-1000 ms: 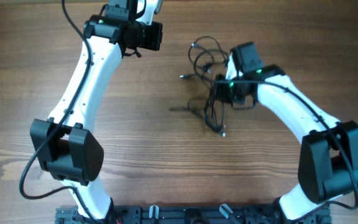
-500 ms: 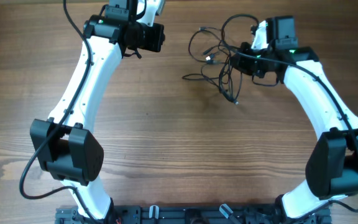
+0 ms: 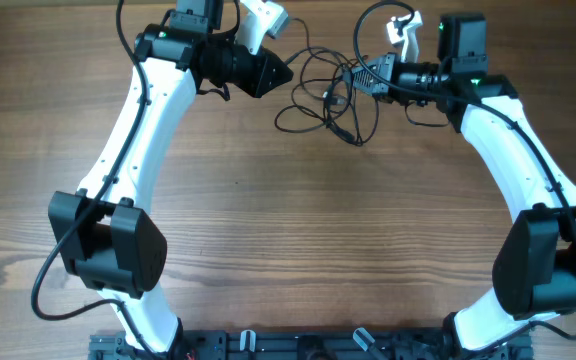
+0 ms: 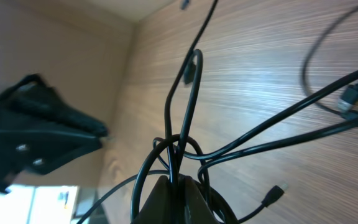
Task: Untangle cables
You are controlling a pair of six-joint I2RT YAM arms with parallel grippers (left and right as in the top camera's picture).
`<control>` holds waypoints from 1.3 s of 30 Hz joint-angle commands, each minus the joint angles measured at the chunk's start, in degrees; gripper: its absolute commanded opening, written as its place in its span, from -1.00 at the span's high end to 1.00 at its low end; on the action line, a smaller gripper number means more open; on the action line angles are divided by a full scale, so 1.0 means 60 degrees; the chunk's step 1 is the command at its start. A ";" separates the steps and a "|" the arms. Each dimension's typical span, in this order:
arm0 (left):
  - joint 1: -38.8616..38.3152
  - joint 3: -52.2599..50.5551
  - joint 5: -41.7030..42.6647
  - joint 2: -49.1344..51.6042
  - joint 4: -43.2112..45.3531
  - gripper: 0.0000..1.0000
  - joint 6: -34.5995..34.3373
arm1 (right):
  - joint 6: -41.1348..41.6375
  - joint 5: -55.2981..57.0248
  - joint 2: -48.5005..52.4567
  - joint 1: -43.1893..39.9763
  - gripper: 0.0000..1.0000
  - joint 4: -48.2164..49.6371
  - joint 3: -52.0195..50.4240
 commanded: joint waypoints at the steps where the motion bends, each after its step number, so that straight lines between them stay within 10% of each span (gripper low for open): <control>1: 0.0080 0.0025 0.0503 -0.0146 -0.0011 0.77 0.0470 | -0.0015 -0.1337 0.0018 -0.0022 0.91 0.0266 0.0229; 16: 0.0080 0.0025 0.0856 -0.0142 -0.0095 0.74 0.1075 | 0.0131 -0.2495 -0.0291 -0.0047 0.91 0.0685 0.0229; 27: 0.0076 0.0025 0.1967 -0.0142 -0.0204 0.12 0.1071 | 0.0634 -0.2492 -0.0306 -0.0044 0.91 0.1239 0.0229; 39: 0.0069 0.0022 0.1963 -0.0098 -0.0222 0.07 0.1071 | 0.1665 -0.3206 -0.0310 -0.0044 0.91 0.2532 0.0229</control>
